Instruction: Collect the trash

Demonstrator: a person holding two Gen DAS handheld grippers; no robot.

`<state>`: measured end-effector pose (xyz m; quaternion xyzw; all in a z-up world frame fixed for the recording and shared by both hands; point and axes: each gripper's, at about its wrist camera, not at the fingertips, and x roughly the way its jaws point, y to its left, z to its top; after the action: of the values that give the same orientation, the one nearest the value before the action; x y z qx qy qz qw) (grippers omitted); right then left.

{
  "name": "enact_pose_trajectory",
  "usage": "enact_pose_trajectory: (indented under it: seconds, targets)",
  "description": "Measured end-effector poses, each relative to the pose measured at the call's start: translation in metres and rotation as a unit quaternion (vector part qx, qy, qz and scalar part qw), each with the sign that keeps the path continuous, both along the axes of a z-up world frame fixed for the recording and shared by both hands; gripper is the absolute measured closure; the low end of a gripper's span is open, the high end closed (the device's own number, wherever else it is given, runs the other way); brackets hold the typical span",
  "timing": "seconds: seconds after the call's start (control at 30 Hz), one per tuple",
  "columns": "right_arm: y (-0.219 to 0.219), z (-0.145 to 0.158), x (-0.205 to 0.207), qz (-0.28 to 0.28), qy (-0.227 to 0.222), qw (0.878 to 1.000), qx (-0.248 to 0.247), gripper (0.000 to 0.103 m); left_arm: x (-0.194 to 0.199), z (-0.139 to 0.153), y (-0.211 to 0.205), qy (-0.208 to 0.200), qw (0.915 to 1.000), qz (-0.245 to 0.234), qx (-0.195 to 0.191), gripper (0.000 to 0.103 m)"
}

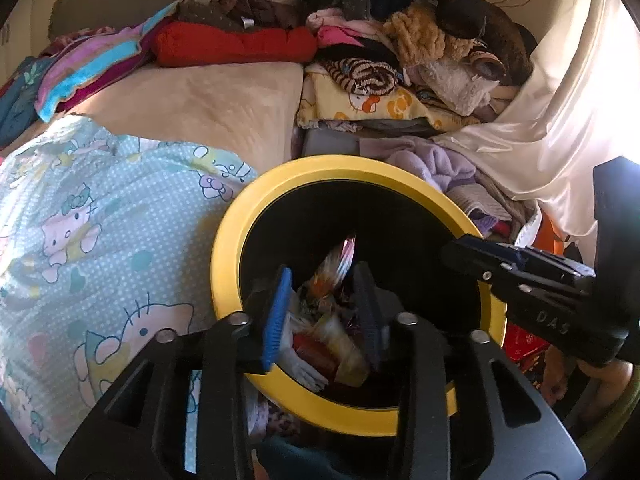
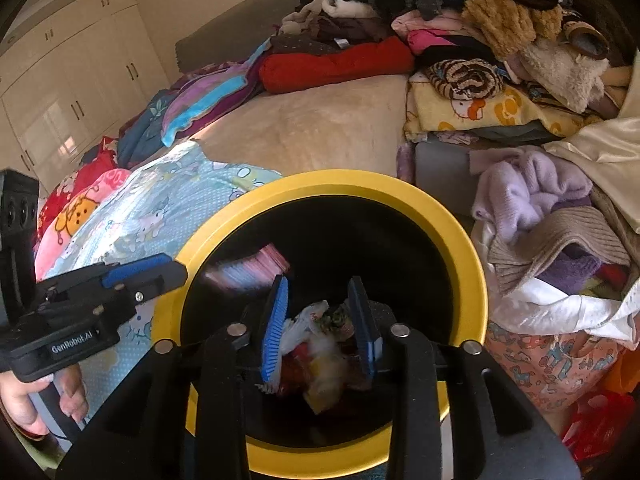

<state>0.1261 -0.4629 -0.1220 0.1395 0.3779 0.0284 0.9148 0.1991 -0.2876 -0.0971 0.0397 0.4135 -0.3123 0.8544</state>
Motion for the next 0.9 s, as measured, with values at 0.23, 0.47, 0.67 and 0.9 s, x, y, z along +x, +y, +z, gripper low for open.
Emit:
enact_pose_trajectory:
  seconds: [0.23,0.47,0.67,0.9]
  targets:
    - [-0.011,0.011,-0.010,-0.016,-0.001,1.000,-0.004,0.042,-0.008,0.004,0.014,-0.003,1.0000,0.009,0.000,0.030]
    - [-0.012,0.026,-0.023,-0.039,-0.012,0.999,0.000,0.019,-0.016,0.012,0.042,-0.008,0.9994,0.034,-0.001,0.011]
    - [0.016,0.046,-0.033,-0.015,-0.036,0.999,-0.022,0.008,-0.028,0.025,0.074,-0.029,0.9975,0.064,-0.004,0.011]
    - [0.067,0.062,-0.062,-0.009,-0.087,0.994,-0.065,0.006,-0.059,0.045,0.111,-0.085,0.9918,0.095,-0.011,0.011]
